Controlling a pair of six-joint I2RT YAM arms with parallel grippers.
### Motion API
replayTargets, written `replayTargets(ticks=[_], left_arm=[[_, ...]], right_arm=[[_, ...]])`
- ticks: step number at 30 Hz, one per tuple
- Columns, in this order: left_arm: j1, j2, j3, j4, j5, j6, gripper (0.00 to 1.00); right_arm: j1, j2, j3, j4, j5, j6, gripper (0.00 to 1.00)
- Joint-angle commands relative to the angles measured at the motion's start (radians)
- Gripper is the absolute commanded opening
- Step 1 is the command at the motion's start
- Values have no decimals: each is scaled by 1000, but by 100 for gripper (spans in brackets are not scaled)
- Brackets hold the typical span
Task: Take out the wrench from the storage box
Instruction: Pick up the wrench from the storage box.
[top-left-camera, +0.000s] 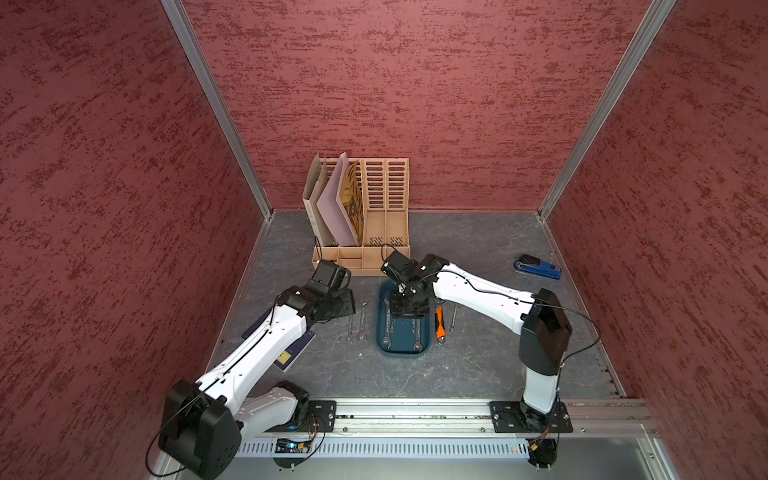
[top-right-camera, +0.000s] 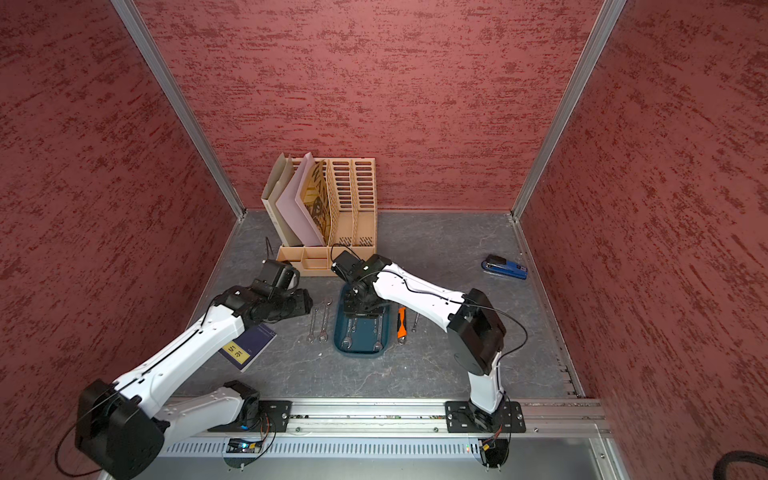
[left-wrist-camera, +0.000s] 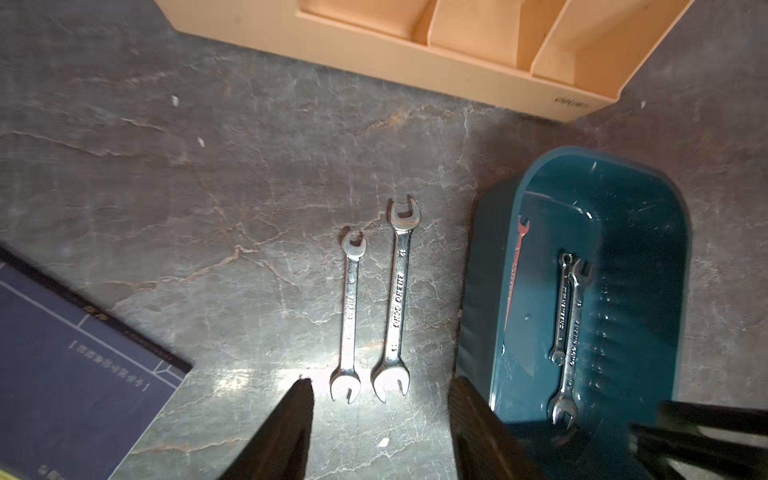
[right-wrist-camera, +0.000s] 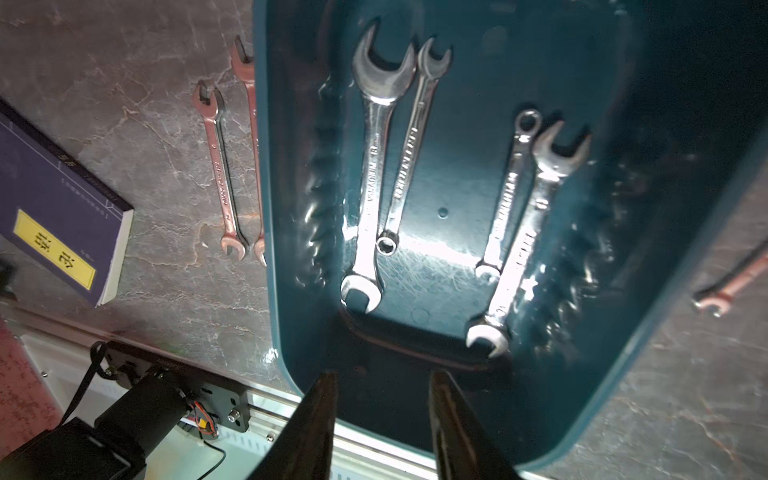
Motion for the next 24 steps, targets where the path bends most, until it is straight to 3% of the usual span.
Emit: replayTargets(ticks=[1,12,24], left_arm=[[20,-40,-26,-35,-21,2,55],[29,-22,-34,-13,18,14,55],[34,-16,-36,2,39,28,55]], right_arm=[[11,61,45,16,50,21,42],[9,231,153,-16,166,30,38],[-17,293,159,5,171,34,28]])
